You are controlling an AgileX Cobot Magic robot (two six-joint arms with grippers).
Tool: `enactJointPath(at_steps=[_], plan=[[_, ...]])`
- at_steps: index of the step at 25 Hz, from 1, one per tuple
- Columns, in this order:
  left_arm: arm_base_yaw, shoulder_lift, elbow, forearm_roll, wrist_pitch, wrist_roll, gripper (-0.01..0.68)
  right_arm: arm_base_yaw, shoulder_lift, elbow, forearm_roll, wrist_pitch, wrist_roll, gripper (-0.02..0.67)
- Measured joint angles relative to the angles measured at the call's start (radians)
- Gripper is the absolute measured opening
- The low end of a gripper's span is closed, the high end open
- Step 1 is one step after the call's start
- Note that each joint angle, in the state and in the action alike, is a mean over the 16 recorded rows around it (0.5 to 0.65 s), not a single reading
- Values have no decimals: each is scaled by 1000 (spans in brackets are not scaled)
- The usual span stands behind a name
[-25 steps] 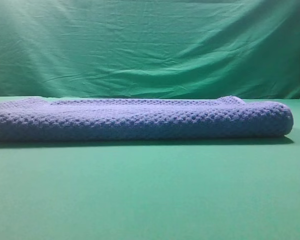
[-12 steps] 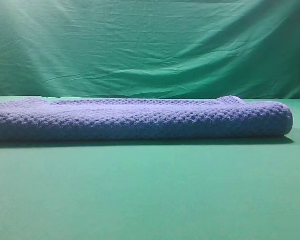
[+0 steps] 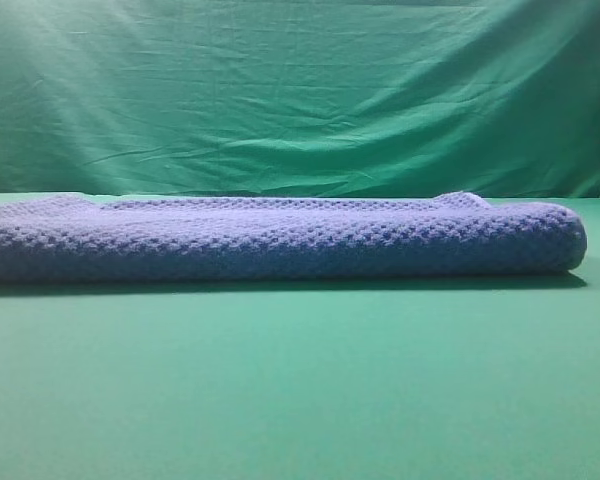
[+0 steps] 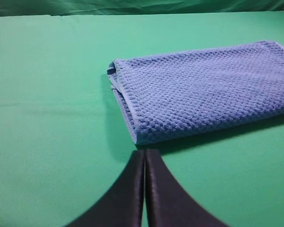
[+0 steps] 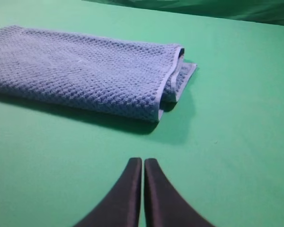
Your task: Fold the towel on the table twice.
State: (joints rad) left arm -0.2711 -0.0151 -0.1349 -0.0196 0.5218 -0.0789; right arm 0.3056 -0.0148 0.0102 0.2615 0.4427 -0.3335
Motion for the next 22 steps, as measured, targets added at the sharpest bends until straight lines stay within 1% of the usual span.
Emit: enactJointPath(at_steps=[10, 22], plan=[[0, 0, 41, 0, -32, 1, 0, 0, 0, 9, 0, -27, 0, 0], [0, 0, 138, 4, -140, 1, 0, 0, 0, 10, -2, -28, 0, 0]])
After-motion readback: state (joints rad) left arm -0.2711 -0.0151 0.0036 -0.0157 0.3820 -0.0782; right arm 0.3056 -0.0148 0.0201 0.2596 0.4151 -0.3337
